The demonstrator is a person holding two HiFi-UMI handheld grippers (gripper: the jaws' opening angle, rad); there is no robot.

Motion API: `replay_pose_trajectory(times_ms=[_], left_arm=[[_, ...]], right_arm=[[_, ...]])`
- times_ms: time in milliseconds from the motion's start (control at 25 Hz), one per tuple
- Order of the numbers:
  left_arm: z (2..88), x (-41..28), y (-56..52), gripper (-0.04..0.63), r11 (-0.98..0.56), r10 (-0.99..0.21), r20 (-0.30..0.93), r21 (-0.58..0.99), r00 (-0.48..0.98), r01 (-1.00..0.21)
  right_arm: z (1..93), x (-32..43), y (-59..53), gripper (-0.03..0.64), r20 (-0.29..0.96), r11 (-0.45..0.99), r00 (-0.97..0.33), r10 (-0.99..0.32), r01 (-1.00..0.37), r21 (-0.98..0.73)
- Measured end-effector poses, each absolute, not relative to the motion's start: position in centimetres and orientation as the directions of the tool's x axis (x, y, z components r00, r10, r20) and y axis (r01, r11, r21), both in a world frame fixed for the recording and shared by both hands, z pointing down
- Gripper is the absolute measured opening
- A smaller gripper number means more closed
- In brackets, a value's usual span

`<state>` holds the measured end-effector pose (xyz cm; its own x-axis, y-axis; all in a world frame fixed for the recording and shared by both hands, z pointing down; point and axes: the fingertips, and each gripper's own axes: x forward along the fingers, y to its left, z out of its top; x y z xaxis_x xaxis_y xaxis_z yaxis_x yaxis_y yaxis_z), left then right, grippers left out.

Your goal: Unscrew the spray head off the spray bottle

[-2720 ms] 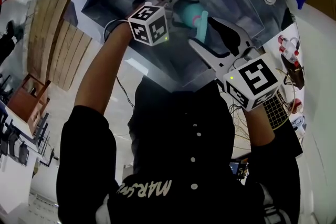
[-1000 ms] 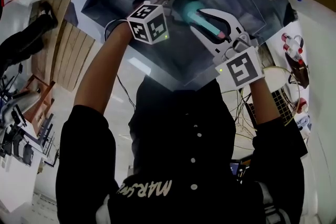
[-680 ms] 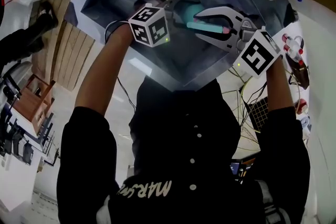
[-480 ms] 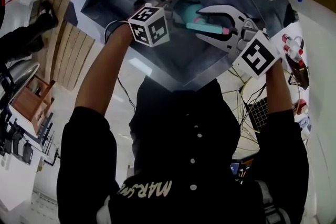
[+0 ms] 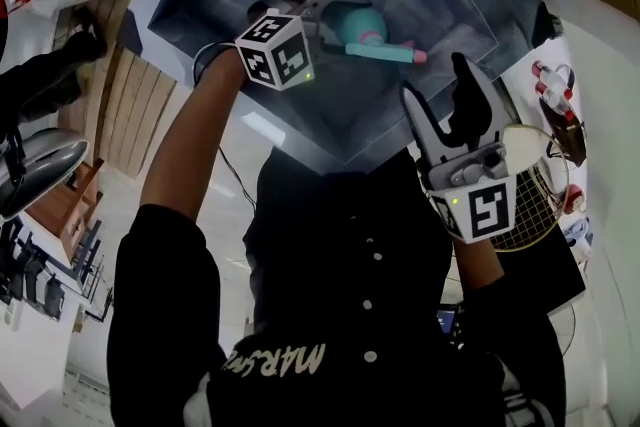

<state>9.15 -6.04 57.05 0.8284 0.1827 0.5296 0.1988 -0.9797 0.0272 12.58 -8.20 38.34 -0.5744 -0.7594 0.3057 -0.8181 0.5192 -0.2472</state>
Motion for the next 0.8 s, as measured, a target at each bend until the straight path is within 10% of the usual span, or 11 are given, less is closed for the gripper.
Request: replay_pose_trajectory(times_ms=[360, 800], left_arm=[[57.0, 9.2, -6.0, 0.382, -0.981, 0.175, 0.531, 0.018, 0.829, 0.196], [56.9, 9.3, -5.8, 0.382, -0.980, 0.171, 0.536, 0.005, 0.826, 0.200]], right_arm=[[44.0, 6.0, -4.8, 0.344, 0.559, 0.511, -0.585, -0.588, -0.804, -0.304], [45.9, 4.7, -7.2, 0.362, 0.577, 0.534, -0.566, -0.589, -0.808, -0.248]])
